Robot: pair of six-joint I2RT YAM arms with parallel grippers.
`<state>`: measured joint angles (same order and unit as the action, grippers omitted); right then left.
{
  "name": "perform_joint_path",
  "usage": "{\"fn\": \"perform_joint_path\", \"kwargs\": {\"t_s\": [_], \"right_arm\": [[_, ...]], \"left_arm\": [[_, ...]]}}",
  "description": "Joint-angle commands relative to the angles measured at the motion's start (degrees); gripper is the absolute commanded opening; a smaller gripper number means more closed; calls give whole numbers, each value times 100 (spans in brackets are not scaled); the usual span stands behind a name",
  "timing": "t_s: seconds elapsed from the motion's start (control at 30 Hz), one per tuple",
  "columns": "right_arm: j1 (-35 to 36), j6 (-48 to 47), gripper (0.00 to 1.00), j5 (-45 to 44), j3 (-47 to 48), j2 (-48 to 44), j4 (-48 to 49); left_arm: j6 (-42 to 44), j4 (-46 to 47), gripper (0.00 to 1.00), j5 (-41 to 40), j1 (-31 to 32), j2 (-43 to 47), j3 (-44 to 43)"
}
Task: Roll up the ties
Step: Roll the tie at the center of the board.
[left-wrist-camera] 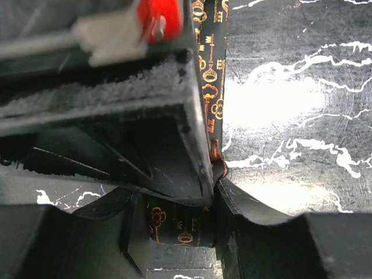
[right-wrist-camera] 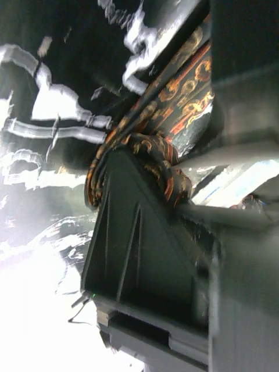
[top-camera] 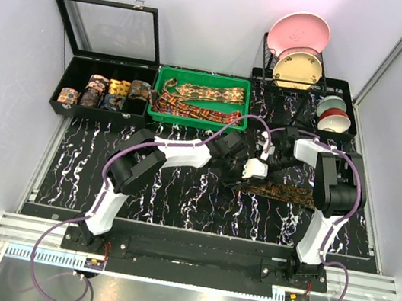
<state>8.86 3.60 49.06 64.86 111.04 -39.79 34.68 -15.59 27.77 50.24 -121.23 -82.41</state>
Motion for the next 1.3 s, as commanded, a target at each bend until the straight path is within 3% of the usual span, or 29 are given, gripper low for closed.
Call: {"fn": "perform_joint_path", "kwargs": {"t_s": [0.0,0.03,0.17,0.3,0.47,0.63,0.77,0.87,1.03,1.2,1.27], "right_arm": [[195,54,5,-291,202,-4,218],[195,1,0,-413,202,5,183],[169,-122,0,-625,89,-13,-29],[177,-52,0,-836,18,110,-37],[133,27,0,-1065,35,268,-125],[81,10,0,-1205,123,383,-283],[80,10,0,-1372,211,409,-459],[80,27,0,-1513,264,470,-565],[80,27,0,-1829,369,567,-767],[80,80,0,-2005,492,637,-855],[124,63,0,-2005,589,752,-942]], "left_arm": [[-84,-1807,0,-465,21,-498,533],[-75,-1798,0,-465,30,-498,542],[-75,-1754,1,-308,4,-428,621],[-84,-1438,21,-18,-58,-95,761],[-207,-358,36,272,-163,275,911],[-172,266,60,659,-207,381,823],[-398,855,69,949,-234,556,1068],[-645,1531,77,1116,-260,766,1420],[-1621,3578,96,1135,-374,996,2220],[-1964,5308,98,1116,-401,935,2791],[-2026,5566,97,1231,-409,734,2783]]}}
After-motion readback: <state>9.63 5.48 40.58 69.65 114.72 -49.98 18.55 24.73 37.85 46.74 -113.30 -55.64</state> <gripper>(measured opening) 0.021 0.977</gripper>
